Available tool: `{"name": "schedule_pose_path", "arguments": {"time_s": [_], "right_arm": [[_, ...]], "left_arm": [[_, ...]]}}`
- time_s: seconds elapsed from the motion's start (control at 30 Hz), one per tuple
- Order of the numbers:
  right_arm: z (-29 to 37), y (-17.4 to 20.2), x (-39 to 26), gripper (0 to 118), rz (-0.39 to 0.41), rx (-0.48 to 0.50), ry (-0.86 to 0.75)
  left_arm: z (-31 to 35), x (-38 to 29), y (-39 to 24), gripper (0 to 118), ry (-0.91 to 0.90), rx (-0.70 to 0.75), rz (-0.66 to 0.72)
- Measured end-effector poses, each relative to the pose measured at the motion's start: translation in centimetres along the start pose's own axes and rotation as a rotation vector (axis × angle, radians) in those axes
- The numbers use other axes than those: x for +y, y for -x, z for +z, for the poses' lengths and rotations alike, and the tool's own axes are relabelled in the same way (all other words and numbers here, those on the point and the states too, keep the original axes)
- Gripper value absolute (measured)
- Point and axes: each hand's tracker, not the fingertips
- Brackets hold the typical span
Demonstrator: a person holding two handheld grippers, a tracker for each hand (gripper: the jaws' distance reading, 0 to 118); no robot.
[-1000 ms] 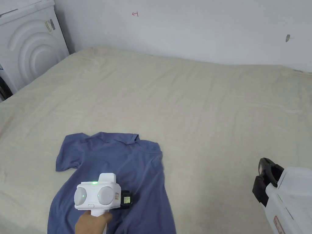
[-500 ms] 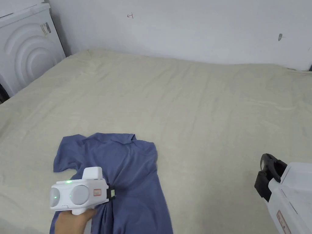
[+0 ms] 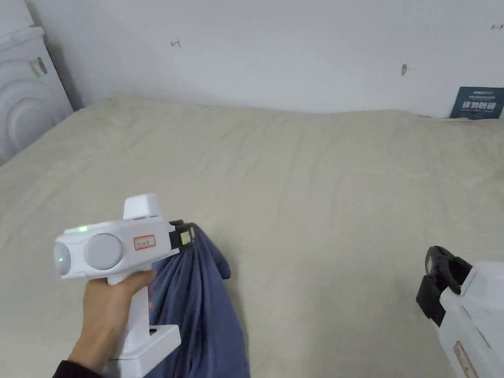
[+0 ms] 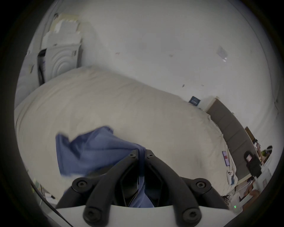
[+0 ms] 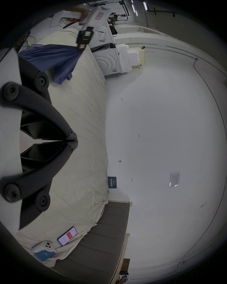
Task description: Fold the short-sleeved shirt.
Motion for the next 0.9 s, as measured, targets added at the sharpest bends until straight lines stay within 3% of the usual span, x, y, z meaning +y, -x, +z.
{"name": "schedule_pose_path", "arguments": {"time_s": [0.37,0.47,0.7,0.9], "right_arm": [[4.1,-7.3,1.4,0,0.0,-0.126,-0.046],[6.1,-6.8,2.1,0,-0.002,-0.163,-0.053],[8.0,-9.6,1.9,0,-0.024,-0.244,-0.058],[8.8,-10.9,1.2,0,-0.031,-0.283,-0.043]], "left_arm": [[-3.6,5.0,-15.3,1,-0.033,-0.252,-0.207],[-4.9,5.0,-18.5,1,-0.02,-0.32,-0.238],[-6.4,3.1,-24.9,1,0.017,-0.429,-0.323],[-10.7,-2.2,-26.0,1,0.177,-0.451,-0.369]]}}
